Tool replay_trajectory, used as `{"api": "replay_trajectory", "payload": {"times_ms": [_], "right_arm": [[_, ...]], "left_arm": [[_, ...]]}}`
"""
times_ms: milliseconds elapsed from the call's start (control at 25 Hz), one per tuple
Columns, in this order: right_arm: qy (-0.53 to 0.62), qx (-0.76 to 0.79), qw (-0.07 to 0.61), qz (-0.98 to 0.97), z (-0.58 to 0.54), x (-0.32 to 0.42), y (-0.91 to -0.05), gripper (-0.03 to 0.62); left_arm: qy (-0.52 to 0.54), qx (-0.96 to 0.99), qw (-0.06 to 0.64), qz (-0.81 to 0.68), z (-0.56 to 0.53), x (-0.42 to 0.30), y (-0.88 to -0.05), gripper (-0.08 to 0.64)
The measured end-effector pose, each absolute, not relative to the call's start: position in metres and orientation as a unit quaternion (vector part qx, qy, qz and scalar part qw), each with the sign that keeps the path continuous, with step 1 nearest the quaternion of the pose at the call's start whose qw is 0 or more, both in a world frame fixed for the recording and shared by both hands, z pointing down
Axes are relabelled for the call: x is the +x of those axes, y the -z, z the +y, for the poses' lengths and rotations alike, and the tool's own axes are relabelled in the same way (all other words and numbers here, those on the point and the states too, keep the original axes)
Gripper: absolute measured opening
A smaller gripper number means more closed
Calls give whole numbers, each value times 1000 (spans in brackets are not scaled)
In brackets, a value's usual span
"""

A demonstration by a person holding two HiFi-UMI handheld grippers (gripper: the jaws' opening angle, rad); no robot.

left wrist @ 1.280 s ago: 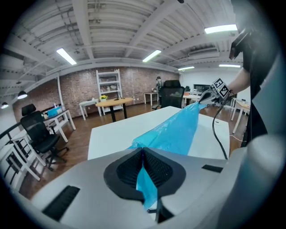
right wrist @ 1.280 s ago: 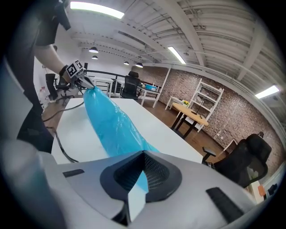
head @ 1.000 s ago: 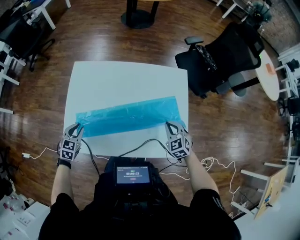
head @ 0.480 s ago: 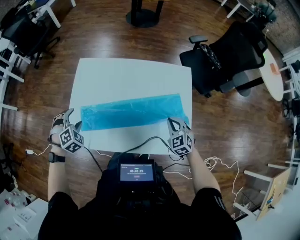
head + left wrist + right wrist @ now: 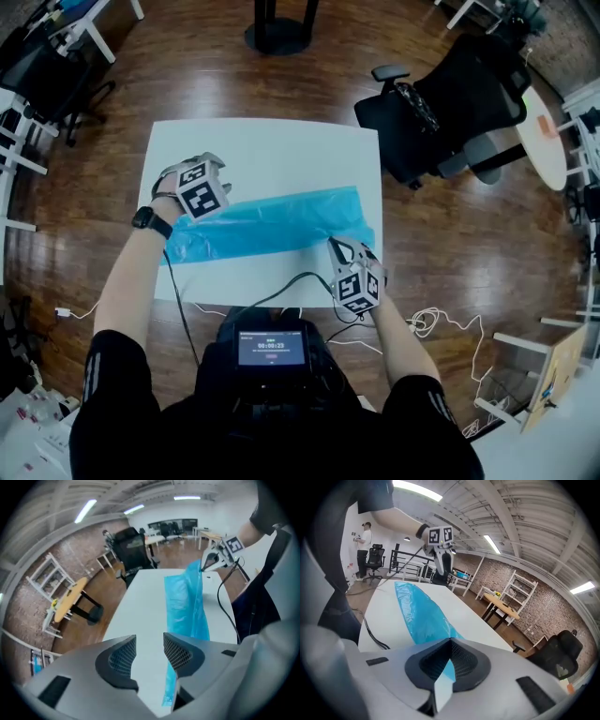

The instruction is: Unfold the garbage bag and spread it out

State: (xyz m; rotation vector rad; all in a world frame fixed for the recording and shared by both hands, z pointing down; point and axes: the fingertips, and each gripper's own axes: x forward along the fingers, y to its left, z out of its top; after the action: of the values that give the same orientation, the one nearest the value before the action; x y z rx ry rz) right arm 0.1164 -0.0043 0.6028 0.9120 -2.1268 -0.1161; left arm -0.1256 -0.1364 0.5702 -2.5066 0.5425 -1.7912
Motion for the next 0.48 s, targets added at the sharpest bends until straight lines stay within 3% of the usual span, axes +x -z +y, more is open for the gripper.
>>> {"api": "replay_trajectory", "payload": {"times_ms": [280, 480], "right_arm": [[41, 363, 399, -841, 0, 117, -607, 18], [35, 364, 395, -842, -2, 119, -611, 18]], "left_arm": [[673, -739, -7, 31, -118, -68, -714, 219], [683, -730, -35, 12, -114, -58, -754, 264]]}}
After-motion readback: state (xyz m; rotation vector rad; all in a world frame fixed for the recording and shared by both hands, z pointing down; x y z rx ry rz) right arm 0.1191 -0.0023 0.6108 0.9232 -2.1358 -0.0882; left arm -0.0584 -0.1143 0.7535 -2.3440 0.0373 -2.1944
